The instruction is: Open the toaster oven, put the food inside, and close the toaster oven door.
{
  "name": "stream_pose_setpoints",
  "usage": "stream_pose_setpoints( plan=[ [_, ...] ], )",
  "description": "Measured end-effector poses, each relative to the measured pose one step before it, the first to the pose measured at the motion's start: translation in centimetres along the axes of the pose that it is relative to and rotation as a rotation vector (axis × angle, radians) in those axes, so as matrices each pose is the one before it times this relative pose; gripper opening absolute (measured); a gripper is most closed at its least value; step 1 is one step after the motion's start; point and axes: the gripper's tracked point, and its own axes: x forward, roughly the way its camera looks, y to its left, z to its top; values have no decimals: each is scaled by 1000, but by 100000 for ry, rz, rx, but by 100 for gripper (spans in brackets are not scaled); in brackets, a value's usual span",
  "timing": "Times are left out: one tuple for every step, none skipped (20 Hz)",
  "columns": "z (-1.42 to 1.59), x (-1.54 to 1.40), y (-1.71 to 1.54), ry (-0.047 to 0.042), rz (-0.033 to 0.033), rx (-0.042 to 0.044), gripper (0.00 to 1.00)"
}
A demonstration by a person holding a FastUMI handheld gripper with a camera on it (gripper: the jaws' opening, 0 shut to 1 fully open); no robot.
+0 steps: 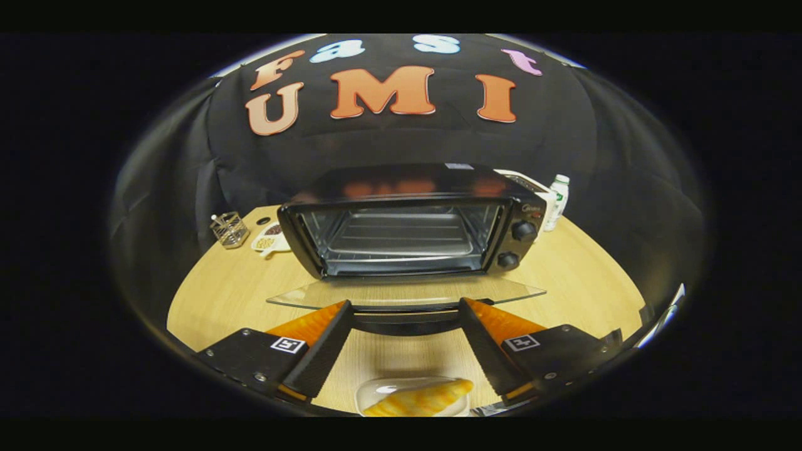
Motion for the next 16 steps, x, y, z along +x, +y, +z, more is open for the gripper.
stream_pose_setpoints(
  plan=[
    [-737, 92, -62, 1362, 98, 99, 99],
    [-897, -50, 8, 1470, 109, 58, 99],
    [-798, 115, 24, 1605, 93, 169, 99],
    [-944, 27, -155, 2269, 314, 1268, 99],
    [-374, 40, -124, -179, -3, 1023, 100],
    [-660, 245, -111, 1068, 4, -6, 99],
    [-490, 288, -102, 1077, -30, 307, 100],
    [-647, 156, -11, 1556, -99, -45, 100],
    [-617, 214, -26, 1771, -128, -38, 100],
    [-347, 322, -39, 442, -103, 245, 99],
    [-247, 442, -78, 820, -104, 726, 99],
    [-388, 373, -44, 1379, -72, 832, 100],
    [-597, 471, -37, 1109, -913, 552, 100],
    [-330, 332, -100, 885, -814, 850, 100],
    [-40, 90, -63, 409, -758, 1342, 100],
    [188, -198, -12, 46, -598, 1997, 100]
  ],
)
